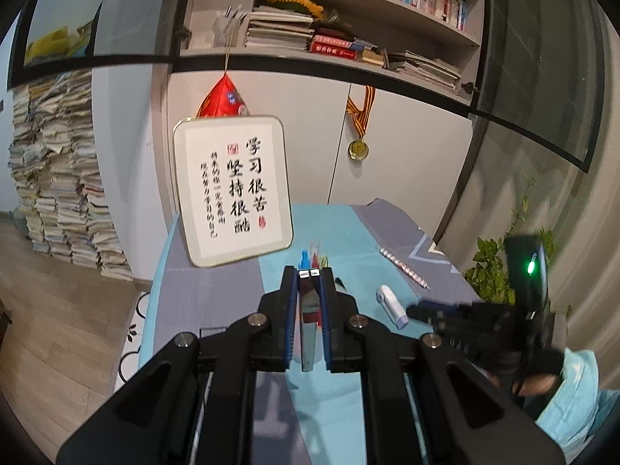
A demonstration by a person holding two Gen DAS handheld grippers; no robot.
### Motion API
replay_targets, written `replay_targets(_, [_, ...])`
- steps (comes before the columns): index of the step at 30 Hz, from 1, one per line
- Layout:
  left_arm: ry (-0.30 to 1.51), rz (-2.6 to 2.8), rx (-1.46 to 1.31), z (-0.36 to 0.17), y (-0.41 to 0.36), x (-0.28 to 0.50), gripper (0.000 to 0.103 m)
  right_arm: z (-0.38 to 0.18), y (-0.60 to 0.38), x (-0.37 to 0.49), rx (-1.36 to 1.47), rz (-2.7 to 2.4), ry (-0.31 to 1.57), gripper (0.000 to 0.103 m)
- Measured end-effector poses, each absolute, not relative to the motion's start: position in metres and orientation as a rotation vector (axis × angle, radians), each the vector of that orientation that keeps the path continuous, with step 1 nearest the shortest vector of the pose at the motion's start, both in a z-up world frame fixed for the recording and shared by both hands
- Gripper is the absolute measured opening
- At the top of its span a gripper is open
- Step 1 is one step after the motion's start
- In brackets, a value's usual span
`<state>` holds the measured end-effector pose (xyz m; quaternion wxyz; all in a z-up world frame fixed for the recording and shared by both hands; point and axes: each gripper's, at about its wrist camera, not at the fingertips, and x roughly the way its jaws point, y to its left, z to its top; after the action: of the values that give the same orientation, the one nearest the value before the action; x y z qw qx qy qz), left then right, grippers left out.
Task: Organize stationery
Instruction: 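Open the right gripper to release the green pen while left releases the knife in the cup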
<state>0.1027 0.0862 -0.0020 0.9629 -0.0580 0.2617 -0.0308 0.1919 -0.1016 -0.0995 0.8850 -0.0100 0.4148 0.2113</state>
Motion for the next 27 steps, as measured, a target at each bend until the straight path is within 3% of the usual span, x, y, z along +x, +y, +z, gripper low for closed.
replay_targets(10, [0.497, -0.070, -0.058, 0.017, 0.062, 0.125, 0.009, -0.136, -0.154, 0.189, 0.055, 0.353, 0.942, 0.015])
replay_targets(27, [0.624, -0.024, -0.040, -0.023, 0.052, 0.168, 0.009, -0.159, -0.190, 0.191, 0.140, 0.304, 0.990, 0.015])
